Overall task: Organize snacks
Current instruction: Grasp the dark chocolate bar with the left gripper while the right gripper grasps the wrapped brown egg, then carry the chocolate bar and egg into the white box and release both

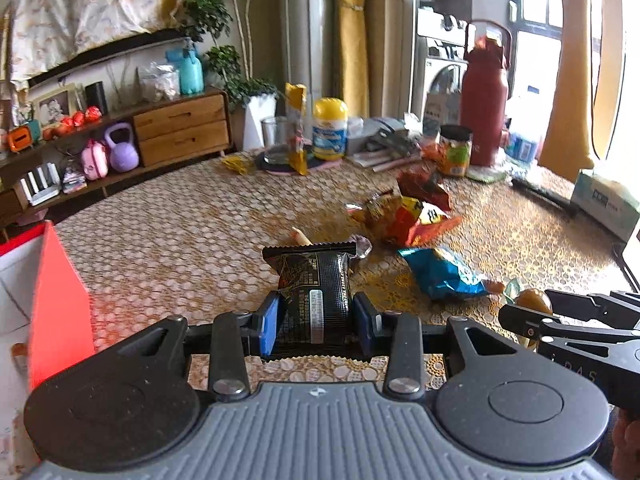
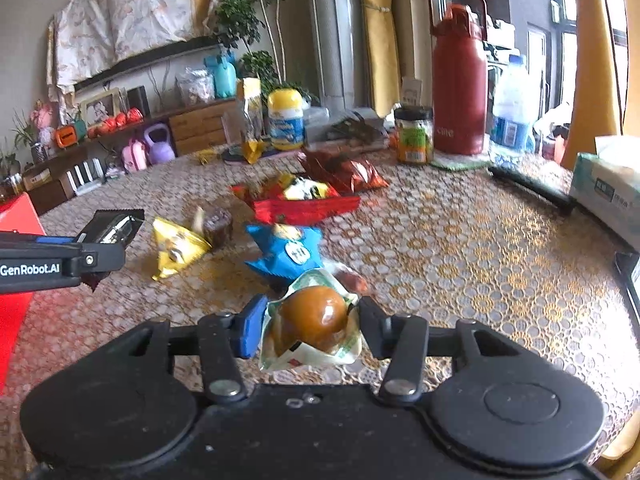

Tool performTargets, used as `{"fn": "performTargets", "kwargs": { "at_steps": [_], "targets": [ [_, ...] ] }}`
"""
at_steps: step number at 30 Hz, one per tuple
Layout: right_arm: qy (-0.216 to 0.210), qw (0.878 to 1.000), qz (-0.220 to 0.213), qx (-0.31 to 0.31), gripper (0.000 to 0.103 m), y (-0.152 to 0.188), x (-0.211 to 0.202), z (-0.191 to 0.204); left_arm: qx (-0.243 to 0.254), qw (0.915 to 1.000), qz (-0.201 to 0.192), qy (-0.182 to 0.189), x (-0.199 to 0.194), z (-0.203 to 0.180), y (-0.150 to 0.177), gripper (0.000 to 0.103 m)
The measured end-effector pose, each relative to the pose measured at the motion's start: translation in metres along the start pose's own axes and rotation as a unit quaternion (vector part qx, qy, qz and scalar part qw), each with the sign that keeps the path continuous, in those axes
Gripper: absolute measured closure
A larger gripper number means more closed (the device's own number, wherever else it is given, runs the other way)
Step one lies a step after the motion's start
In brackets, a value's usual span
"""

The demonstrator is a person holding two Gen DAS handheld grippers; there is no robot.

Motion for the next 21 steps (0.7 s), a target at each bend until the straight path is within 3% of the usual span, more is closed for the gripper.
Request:
{"fn": "performTargets", "kwargs": {
  "at_steps": [11,21],
  "targets": [
    [-0.040,0.999,-0.024,-0.011,0.055,-0.017,-0.023,0.029,-0.021,0.9985,-0.037,-0.034,-0.050,0.030,-0.010,0.065],
    [-0.102,0.993,-0.040,-0.045,0.055,-0.033,-0.040,0.082,-0.057,0.9932,-0.050,-0.088,-0.087,0.087,-0.005,0.065]
  ]
}}
Point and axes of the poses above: each gripper's, at about its wrist camera, not at the fingertips, and x roughly the way its jaws point, z to its left, y to its underside, the point moved 4 cm from there along x, roughly the way its jaws point, and after that the axes turned 4 degrees about -z, right-handed, at the moved point
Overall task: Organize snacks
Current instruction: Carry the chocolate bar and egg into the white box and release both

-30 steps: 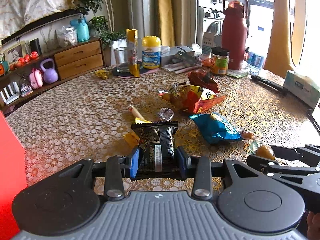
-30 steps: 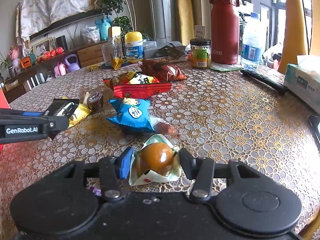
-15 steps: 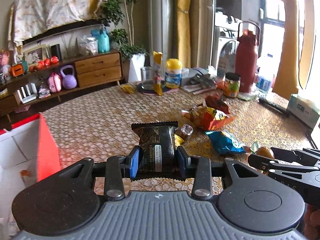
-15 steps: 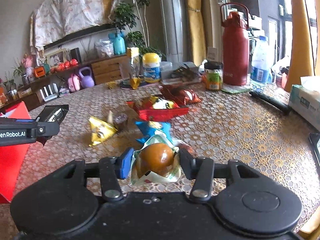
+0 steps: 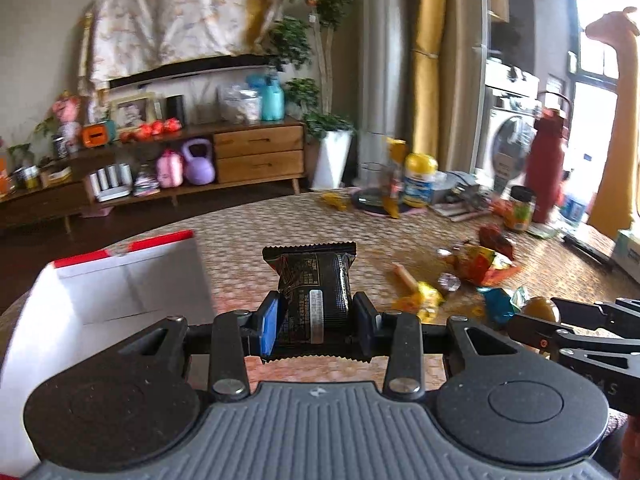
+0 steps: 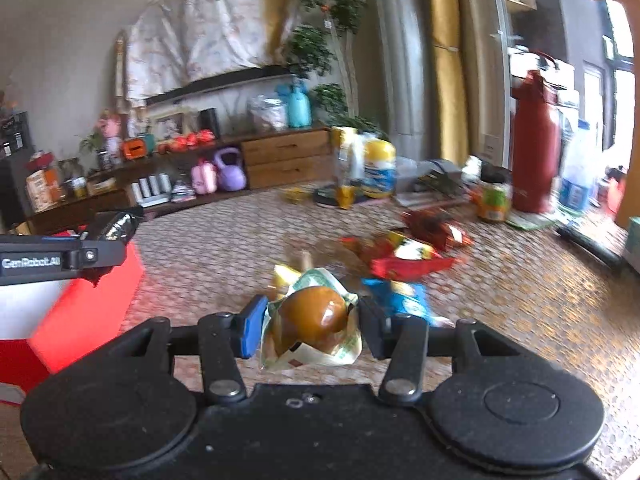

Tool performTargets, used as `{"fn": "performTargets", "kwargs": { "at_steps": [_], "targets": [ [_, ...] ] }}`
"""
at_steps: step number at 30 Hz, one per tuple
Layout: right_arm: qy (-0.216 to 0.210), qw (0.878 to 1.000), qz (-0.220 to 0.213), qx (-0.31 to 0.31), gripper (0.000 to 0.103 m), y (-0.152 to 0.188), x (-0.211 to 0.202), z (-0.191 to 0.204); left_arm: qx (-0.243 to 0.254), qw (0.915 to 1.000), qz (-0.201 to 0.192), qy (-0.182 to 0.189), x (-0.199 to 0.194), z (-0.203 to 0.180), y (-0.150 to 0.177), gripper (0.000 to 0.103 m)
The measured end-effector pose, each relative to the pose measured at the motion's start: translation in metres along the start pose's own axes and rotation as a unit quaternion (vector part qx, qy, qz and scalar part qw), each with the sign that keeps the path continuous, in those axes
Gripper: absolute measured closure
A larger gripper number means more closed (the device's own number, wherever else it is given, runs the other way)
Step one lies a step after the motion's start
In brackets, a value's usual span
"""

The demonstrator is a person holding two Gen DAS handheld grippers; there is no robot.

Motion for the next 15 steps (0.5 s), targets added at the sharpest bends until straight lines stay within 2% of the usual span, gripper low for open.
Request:
{"fn": "performTargets", "kwargs": {
  "at_steps": [7,15],
  "targets": [
    [-0.063,0.997,-0.014,-0.040,0.055,-0.018,0.003,0.056,-0.023,0.9982,0.001,-0.056,-0.012,0.059,-0.002,0.065],
    [-0.130,0.989,-0.011,-0.068,0.055,-0.031,0.012,0.113,-0.031,0.9947,0.010,-0.098,-0.021,0.113,-0.002,0.065]
  ]
}}
Point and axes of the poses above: each gripper's, at about its wrist camera, not at the fingertips, and x roughly the way its jaws point, z to its left, y to its underside, the point moved 4 cm from there along x, roughly the way its jaws point, and after that the axes turned 4 degrees about -z, right-handed, at the moved point
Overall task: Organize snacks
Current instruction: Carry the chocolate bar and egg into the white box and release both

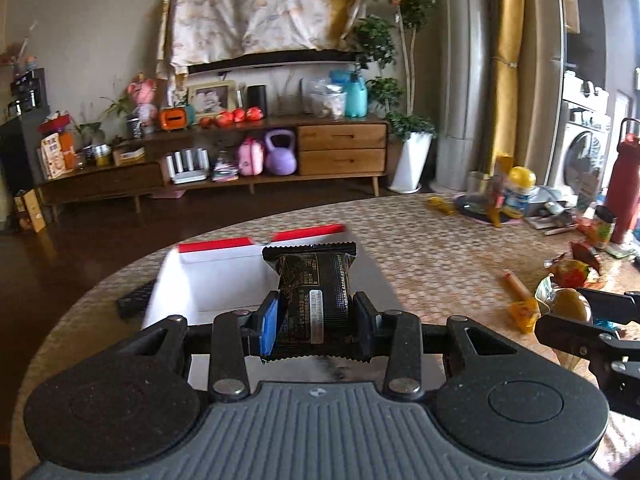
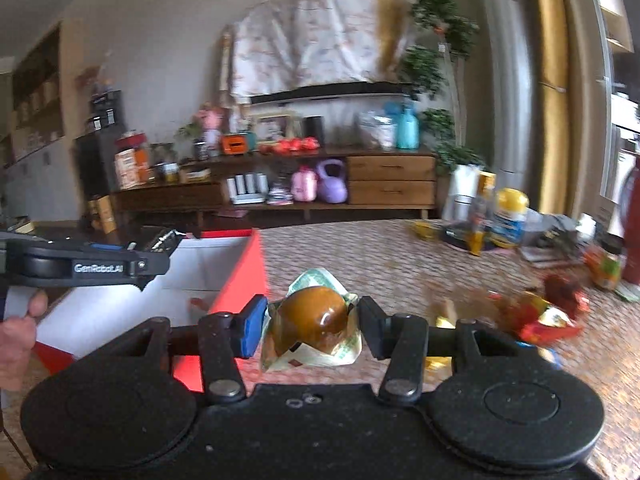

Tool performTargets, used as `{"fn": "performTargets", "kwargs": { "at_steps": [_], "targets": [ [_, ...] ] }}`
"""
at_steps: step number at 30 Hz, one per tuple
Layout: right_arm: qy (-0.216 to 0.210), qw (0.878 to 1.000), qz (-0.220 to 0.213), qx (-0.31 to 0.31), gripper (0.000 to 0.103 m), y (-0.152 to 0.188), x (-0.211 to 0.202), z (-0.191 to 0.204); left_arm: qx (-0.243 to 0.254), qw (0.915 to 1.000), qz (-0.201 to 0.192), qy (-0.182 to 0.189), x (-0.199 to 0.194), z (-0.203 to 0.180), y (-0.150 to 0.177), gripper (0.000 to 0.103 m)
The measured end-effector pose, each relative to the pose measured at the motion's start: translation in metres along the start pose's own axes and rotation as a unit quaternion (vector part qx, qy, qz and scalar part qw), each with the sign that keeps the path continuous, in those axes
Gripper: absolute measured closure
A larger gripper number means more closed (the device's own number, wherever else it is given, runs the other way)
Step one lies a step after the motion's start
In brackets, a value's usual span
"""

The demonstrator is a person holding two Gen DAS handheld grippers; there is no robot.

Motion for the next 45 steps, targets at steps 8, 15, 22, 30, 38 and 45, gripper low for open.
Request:
{"fn": "performTargets", "kwargs": {
  "at_steps": [8,15,22,30,38,45],
  "targets": [
    [-0.058,0.998,0.008,-0.030,0.055,-0.010,0.022,0.049,0.019,0.9994,0.025,-0.013,0.016,0.034,-0.003,0.065],
    [-0.084,0.995,0.018,-0.050,0.055,-0.015,0.041,0.079,0.032,0.9983,0.047,-0.010,0.038,0.046,-0.007,0.065],
    [-0.101,0.992,0.038,-0.062,0.055,-0.009,0.052,0.100,0.035,0.9956,0.087,0.000,0.066,0.055,-0.004,0.065],
    [-0.110,0.986,0.077,-0.094,0.055,0.005,0.072,0.123,0.059,0.9871,0.149,0.004,0.104,0.056,0.010,0.065],
    [-0.111,0.980,0.116,-0.120,0.055,0.020,0.088,0.139,0.072,0.9794,0.189,0.004,0.126,0.053,0.020,0.065],
    [-0.105,0.976,0.136,-0.132,0.054,0.031,0.093,0.144,0.067,0.9763,0.206,0.003,0.135,0.055,0.029,0.065]
  ]
}}
Point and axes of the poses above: each gripper's, at about its wrist camera, not at the fingertips, and x roughly the way its jaws point, z to its left, y to its underside, the point moved 4 cm from there along x, roughly the way its jaws point, and after that the axes turned 4 degrees about -z, right-handed, at the moved point
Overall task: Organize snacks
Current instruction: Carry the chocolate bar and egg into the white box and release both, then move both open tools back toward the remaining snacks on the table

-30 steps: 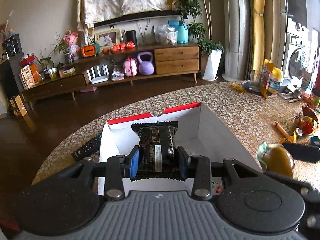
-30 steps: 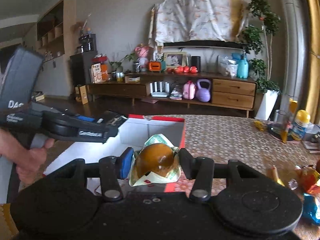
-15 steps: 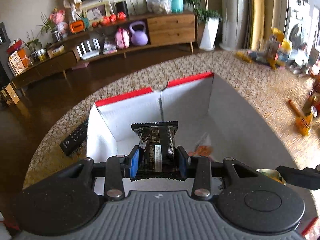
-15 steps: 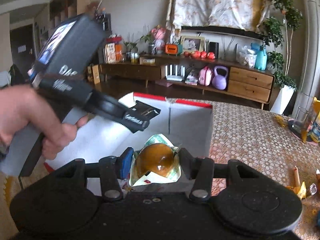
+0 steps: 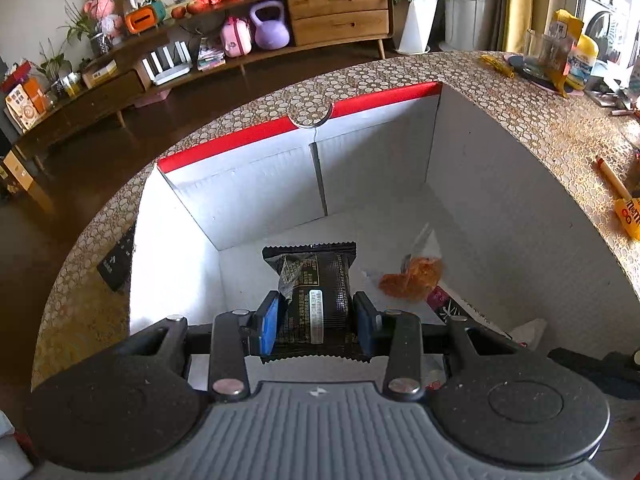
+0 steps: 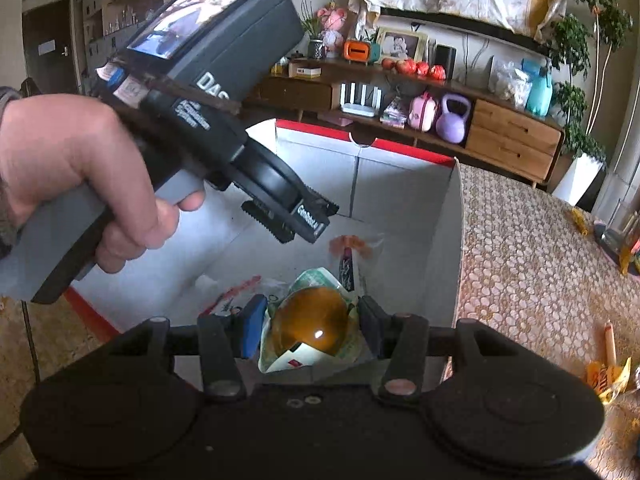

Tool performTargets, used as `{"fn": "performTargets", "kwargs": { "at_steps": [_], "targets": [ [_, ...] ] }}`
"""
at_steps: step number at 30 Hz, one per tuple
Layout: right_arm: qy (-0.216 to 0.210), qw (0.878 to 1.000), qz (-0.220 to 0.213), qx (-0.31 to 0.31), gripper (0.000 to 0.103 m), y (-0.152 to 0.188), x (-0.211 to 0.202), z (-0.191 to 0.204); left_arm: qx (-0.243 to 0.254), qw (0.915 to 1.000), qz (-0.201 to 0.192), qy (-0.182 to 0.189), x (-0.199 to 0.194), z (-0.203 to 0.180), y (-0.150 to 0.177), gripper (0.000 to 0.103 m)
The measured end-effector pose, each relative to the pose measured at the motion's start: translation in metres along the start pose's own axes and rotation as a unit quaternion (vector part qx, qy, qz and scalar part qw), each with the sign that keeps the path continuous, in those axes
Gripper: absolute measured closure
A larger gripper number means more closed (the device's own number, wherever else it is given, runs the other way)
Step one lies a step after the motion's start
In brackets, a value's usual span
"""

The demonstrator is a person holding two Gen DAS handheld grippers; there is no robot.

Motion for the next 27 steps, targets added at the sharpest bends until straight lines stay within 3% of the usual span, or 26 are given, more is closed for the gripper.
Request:
{"fn": "performTargets", "kwargs": {
  "at_steps": [7,9,15,18,23,27],
  "targets": [
    [-0.001,1.000,0.001,-0.002,0.051,0.000,-0.002,0.003,-0.013,0.9999,0.010,-0.004,0.004,0.004,-0.001,0.063],
    [0.004,1.000,0.000,-0.001,0.046,-0.001,-0.004,0.002,-0.022,0.9997,0.008,-0.009,0.004,0.005,-0.002,0.063],
    [0.009,1.000,-0.014,0.004,0.045,-0.002,-0.014,-0.001,-0.033,0.9995,-0.002,-0.006,-0.007,0.005,0.001,0.050],
    [0.014,0.999,-0.028,0.005,0.045,-0.007,-0.022,-0.004,-0.036,0.9989,-0.025,-0.013,-0.022,0.002,0.000,0.032],
    [0.022,0.998,-0.054,0.021,0.042,-0.010,-0.043,-0.011,-0.051,0.9966,-0.065,-0.002,-0.051,-0.007,-0.003,0.031],
    [0.032,0.997,-0.066,0.031,0.040,-0.008,-0.057,-0.019,-0.059,0.9948,-0.084,0.002,-0.067,-0.014,-0.004,0.024]
  ]
}}
Point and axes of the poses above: each gripper's, at about its wrist camera, not at the fingertips, and x roughly the way its jaws point, z to its left, y to its underside, the point moved 4 cm from there along x, roughly the way its jaws point, and after that the axes turned 4 degrees about -z, right-handed, at the moved point
